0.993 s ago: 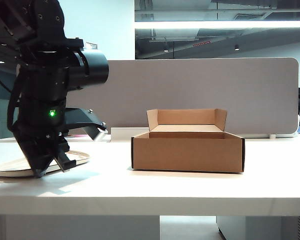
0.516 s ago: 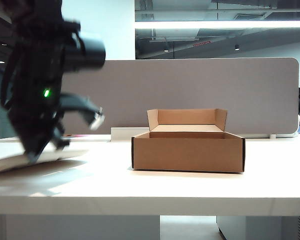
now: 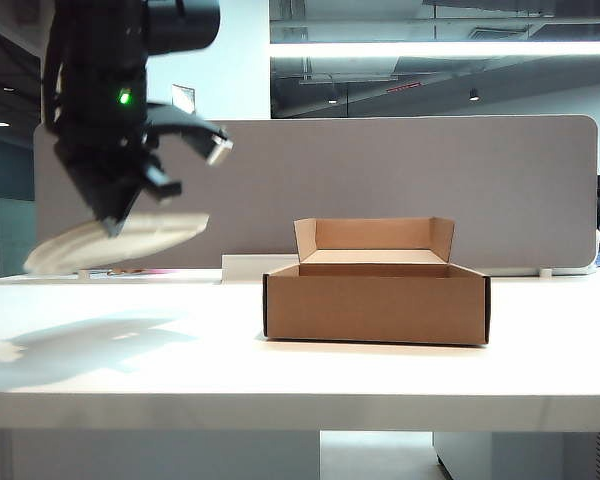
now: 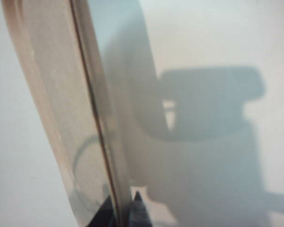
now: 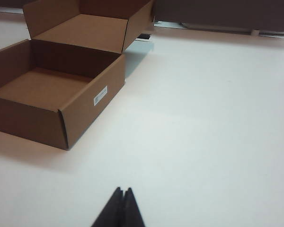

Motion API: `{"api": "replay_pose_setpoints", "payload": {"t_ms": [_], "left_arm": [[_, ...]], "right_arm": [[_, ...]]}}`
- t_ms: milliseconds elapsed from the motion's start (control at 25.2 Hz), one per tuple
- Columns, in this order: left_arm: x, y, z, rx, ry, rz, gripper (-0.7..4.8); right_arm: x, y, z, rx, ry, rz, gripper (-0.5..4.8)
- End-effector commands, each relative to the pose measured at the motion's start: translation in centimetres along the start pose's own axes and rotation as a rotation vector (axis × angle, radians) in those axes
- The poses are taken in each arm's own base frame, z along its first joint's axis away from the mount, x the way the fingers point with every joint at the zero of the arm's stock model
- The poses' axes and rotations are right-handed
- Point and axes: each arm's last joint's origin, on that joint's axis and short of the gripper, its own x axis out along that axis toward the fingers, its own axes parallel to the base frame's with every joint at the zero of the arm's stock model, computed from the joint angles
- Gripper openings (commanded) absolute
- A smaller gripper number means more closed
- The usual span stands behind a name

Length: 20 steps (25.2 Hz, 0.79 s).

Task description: Pick up the lid and place it into the paper box.

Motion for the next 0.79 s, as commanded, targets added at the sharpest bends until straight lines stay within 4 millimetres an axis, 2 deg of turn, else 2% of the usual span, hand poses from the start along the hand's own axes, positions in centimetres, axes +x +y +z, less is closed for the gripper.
{"api": "replay_pose_setpoints", "payload": {"t_ms": [40,159,238,437,516,675,795], "left_arm": [[-1.7,0.3,1.3,0.01,-0.071,0.014,-0.06],[-3.3,-0.4,2.7,0.063,-0.168,-0.007,-0.06],[-4.7,-1.8,4.1,0.184,-0.314,-0.074,-0.06],[-5.4,-3.3,5.8,0.268,-0.487,-0.108,-0.06],[-4.6,-4.1,6.6,0.292,-0.536,-0.126,-0.06],[-1.7,-6.1,7.5,0.39,-0.519,-0.139,-0.06],[-0.6,-6.9,7.8,0.401,-0.523,-0.171,-0.06]], "right_arm": [[0.0,0.0,-0.1,0.0,-0.009,0.001,-0.01],[0.0,0.0,-0.1,0.0,-0.008,0.001,-0.01],[0.0,0.0,-0.1,0.0,-0.008,0.001,-0.01],[0.0,0.0,-0.1,0.001,-0.008,0.001,-0.01],[0.0,0.0,-0.1,0.0,-0.008,0.001,-0.01],[0.0,0.0,-0.1,0.001,-0.008,0.001,-0.01],[0.0,0.0,-0.1,0.0,-0.008,0.002,-0.01]]}}
